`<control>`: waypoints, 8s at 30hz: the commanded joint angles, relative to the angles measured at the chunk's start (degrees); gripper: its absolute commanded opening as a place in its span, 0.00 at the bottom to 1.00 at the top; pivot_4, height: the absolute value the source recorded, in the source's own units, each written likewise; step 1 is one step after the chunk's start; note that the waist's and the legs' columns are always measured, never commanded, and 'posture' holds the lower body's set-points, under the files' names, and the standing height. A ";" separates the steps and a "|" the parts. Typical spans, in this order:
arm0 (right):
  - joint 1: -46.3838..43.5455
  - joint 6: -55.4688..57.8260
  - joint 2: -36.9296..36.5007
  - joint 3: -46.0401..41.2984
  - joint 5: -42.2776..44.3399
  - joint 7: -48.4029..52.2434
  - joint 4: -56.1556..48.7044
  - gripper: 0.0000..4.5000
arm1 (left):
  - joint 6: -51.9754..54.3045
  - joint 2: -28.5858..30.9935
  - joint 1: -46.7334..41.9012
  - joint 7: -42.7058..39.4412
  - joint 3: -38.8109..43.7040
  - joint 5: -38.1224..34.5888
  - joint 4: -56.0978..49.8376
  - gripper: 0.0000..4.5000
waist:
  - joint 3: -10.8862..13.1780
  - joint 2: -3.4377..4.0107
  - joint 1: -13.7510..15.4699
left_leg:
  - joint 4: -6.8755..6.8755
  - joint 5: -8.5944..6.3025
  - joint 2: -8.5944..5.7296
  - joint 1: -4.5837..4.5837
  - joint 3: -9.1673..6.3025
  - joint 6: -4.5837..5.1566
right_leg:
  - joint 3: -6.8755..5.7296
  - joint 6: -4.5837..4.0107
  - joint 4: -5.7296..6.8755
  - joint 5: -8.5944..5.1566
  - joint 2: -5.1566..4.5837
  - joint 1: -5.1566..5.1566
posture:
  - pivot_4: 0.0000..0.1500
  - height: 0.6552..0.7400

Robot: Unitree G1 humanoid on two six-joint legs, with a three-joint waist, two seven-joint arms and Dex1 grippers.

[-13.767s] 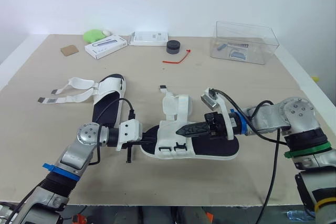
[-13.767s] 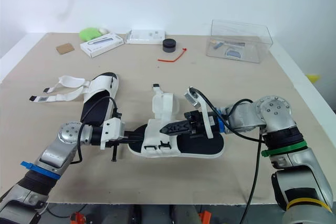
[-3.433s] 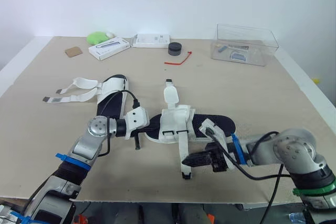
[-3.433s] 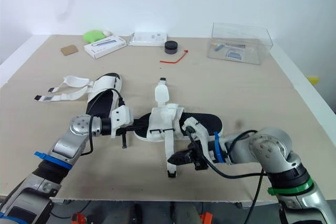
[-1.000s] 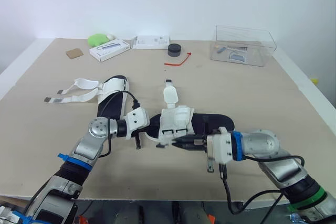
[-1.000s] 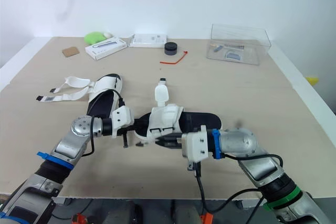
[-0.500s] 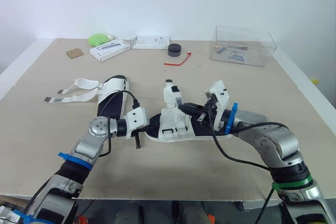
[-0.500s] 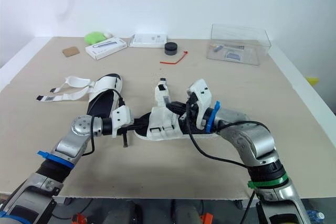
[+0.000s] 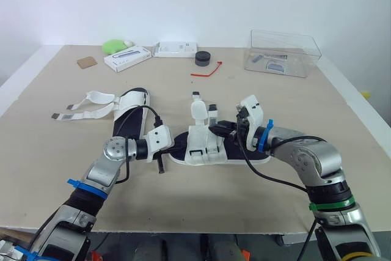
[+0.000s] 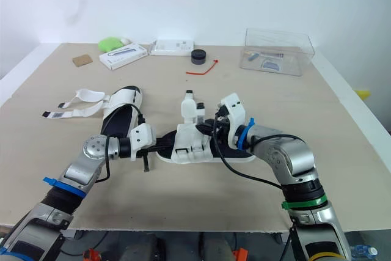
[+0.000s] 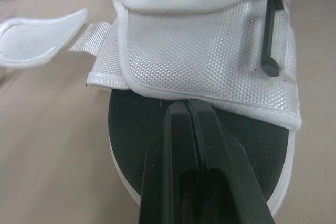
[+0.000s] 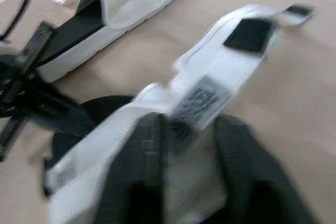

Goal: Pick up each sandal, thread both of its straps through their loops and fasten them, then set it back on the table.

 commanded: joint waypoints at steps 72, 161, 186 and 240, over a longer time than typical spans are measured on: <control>-50.89 8.22 20.96 -18.80 -7.09 14.14 75.32 0.99 | 2.62 1.55 2.60 2.01 -0.57 3.03 -0.58 0.00 | 0.04 0.23 -1.43 | -0.08 0.01 0.01 -0.58 -0.16 0.03 | 0.07 -0.11 -0.08 0.36 0.13 -0.36 | 1.00 1.00; 1.51 7.95 -28.00 14.56 42.79 -7.07 -22.34 0.69 | 2.34 0.27 -0.55 -2.01 -1.36 2.68 2.86 0.00 | 0.12 -0.05 -0.05 | -0.15 0.10 0.14 -0.61 -0.16 -0.02 | -0.53 -0.11 -0.11 -0.25 -0.60 -0.26 | 1.00 1.00; -2.91 30.36 -6.78 6.93 39.07 -13.28 -12.24 0.01 | 2.94 -0.04 0.48 -0.90 -1.36 2.73 1.44 0.00 | 0.11 -0.06 0.04 | -0.14 0.10 0.13 -0.70 -0.22 0.00 | -0.48 0.18 -0.12 -0.12 -0.42 -0.29 | 1.00 1.00; -19.87 44.37 1.86 -3.53 46.20 -22.14 17.33 0.01 | 3.19 -0.77 1.34 0.15 -1.51 2.78 1.12 0.00 | 0.10 -0.03 -0.09 | -0.15 0.05 0.03 -0.85 -0.22 0.35 | -0.45 0.34 -0.17 -0.07 -0.36 -0.32 | 1.00 1.00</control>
